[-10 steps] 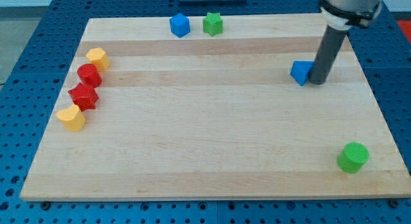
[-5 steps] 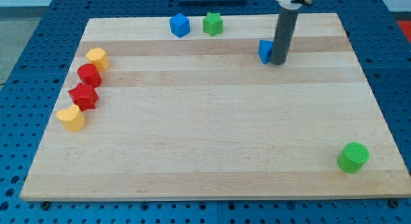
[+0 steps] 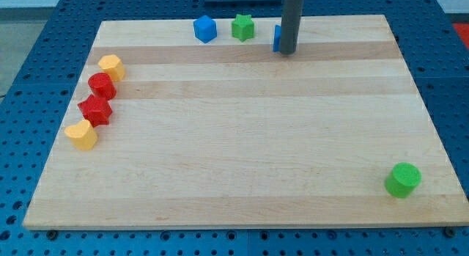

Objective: Place the blue triangle right to the green star

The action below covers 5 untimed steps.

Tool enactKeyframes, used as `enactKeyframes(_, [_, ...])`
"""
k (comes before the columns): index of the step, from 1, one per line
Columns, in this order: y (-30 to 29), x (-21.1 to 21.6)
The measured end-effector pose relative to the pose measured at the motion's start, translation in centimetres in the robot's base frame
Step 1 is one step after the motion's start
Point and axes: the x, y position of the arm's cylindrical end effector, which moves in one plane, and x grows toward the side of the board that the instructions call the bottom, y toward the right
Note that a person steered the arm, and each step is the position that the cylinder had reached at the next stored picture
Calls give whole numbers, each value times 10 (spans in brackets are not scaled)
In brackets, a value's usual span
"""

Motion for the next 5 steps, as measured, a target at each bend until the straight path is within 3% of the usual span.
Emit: enactKeyframes(5, [-12, -32])
